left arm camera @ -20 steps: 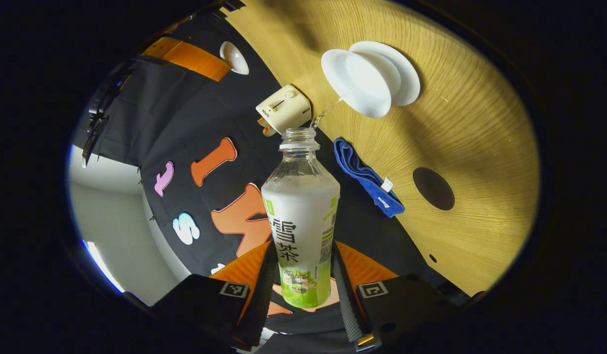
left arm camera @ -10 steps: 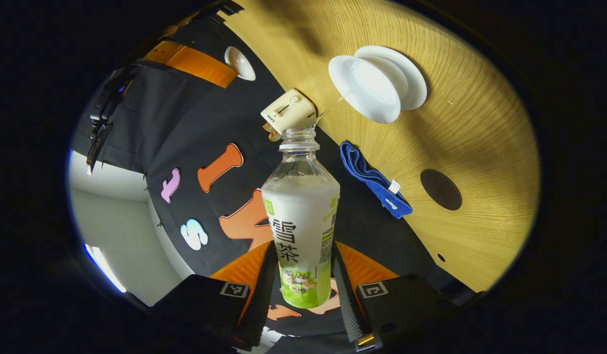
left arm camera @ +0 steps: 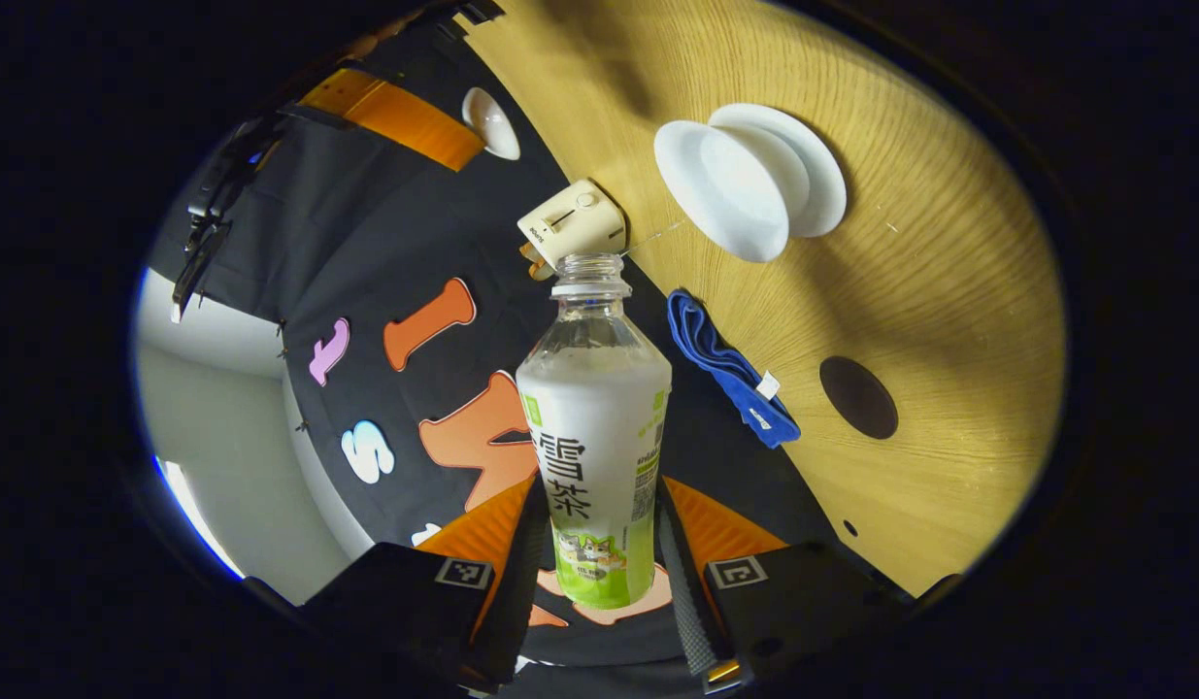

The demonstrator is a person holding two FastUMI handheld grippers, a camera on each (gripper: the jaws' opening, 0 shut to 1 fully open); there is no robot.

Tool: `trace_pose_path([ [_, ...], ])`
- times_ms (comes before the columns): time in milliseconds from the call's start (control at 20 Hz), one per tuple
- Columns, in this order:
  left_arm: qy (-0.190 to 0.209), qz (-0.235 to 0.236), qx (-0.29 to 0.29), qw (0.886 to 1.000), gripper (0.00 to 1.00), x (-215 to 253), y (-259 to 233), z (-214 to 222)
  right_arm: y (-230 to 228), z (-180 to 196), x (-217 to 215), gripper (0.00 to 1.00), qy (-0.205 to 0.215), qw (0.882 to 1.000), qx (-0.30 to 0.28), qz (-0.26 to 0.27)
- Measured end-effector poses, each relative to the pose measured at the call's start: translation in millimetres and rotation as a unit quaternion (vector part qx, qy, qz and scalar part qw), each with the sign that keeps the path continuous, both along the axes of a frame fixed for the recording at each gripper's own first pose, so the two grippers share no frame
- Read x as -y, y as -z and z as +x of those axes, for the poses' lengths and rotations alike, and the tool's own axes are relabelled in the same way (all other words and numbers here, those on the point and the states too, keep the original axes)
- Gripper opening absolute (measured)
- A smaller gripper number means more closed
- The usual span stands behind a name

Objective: Open the teacup lid with one hand, grasp the water bottle and pour water into the teacup with the other hand; after pouring, place the water bottle on the coaster and then close the teacup lid.

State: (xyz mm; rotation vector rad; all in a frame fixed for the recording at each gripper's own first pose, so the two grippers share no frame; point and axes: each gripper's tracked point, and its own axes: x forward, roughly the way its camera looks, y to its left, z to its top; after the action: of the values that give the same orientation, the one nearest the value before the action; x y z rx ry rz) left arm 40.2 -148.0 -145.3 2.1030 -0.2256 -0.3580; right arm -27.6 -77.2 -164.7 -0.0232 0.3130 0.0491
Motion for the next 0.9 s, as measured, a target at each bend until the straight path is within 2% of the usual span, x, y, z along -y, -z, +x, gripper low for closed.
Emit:
trace_pose_path([
  [200, -0.002, -0.039, -0.025, 0.999, 0.66, -0.2, 7.5, -3.6, 0.2, 0.0, -2.6, 0.21, -0.003, 1.0, -0.001, 0.0],
  [400, -0.015, -0.12, -0.062, 0.991, 0.63, -1.1, 21.2, -1.3, -0.6, 1.1, -1.9, 0.21, -0.001, 1.0, 0.002, 0.007],
  [450, -0.017, -0.139, -0.061, 0.988, 0.66, -1.8, 21.8, -2.0, 0.8, 0.5, -0.2, 0.21, 0.001, 1.0, 0.001, 0.007],
  [500, -0.018, -0.168, -0.06, 0.984, 0.66, -1.9, 19.3, -2.8, 0.1, -0.6, 0.7, 0.17, 0.002, 1.0, 0.002, 0.009],
  [550, -0.022, -0.2, -0.065, 0.977, 0.63, -2.2, 17.5, -6.2, 1.3, -0.3, 1.5, 0.21, 0.003, 1.0, 0.001, 0.011],
  [600, -0.024, -0.227, -0.069, 0.971, 0.66, -1.3, 17.3, -8.4, 3.4, -0.5, 3.3, 0.21, 0.005, 1.0, -0.001, 0.012],
  [650, -0.026, -0.248, -0.067, 0.966, 0.63, 0.5, 14.6, -9.0, 4.1, -0.2, 5.8, 0.21, 0.007, 1.0, -0.002, 0.012],
  [750, -0.027, -0.281, -0.058, 0.958, 0.65, 1.5, 5.7, -11.2, 2.8, -1.2, 6.8, 0.21, 0.01, 1.0, -0.001, 0.015],
  [800, -0.028, -0.301, -0.059, 0.951, 0.63, 1.8, 2.8, -11.0, 2.1, -1.9, 6.6, 0.21, 0.009, 1.0, 0.001, 0.017],
  [900, -0.022, -0.354, -0.054, 0.934, 0.65, 2.4, -8.8, -10.8, -0.7, -1.0, 6.9, 0.21, 0.01, 1.0, 0.006, 0.022],
])
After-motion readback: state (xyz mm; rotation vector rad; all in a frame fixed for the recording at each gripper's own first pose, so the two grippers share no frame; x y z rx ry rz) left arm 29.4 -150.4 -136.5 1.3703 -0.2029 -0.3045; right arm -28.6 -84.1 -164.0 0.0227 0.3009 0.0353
